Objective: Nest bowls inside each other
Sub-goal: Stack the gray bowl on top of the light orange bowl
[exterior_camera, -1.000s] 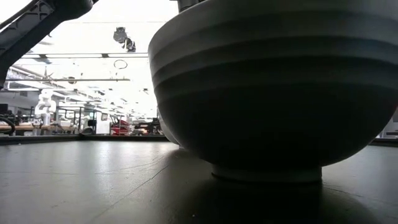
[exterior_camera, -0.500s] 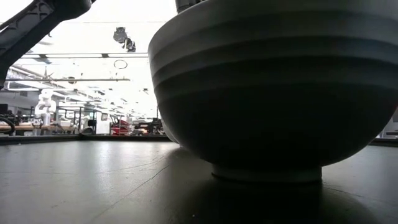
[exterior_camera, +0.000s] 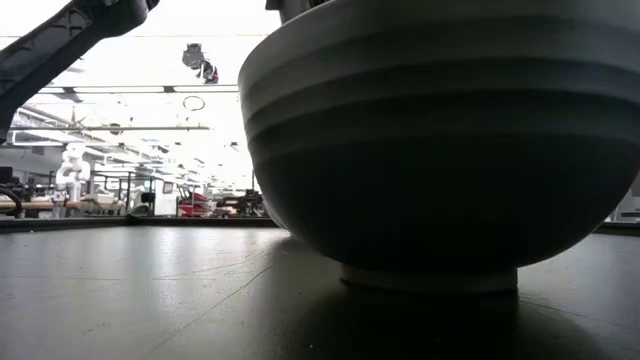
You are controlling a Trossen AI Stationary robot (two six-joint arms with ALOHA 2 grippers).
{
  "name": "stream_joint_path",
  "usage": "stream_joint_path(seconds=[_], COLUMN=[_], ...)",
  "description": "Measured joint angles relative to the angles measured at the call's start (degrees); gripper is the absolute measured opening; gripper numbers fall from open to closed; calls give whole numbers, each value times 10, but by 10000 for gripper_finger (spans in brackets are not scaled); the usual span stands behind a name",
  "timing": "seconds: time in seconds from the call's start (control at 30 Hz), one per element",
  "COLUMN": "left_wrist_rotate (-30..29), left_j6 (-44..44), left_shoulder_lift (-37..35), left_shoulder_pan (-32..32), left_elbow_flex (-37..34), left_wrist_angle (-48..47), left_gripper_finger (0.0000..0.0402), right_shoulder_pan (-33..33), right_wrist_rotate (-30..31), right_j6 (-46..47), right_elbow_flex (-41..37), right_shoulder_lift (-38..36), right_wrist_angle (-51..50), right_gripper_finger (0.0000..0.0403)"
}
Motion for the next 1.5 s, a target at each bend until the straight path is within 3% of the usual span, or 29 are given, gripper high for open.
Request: stream_joint_path(seconds=[0.13,0.47,0.63,0.83,1.13,1.5], left_wrist_rotate=[7,37,42,42,70,72], left_j6=[20,33,33,28,34,34], left_shoulder_lift=[0,-32,-48,-48,-48,-48], left_shoulder_pan=[4,30,35,41,52,50], left_elbow_flex=[0,0,0,0,0,-28], left_wrist_angle=[8,16,19,11,8,14], left_gripper_finger=[157,211,218,164,14,8], right_shoulder_pan=[0,0,0,0,0,0], right_wrist_rotate=[0,0,0,0,0,0], right_j6=[0,11,11,17,17,17], right_elbow_flex=[0,0,0,0,0,0], right_shoulder_lift=[0,0,0,0,0,0], right_wrist_angle=[0,-2,-1,0,0,0], right_gripper_finger=[100,100,100,100,100,100])
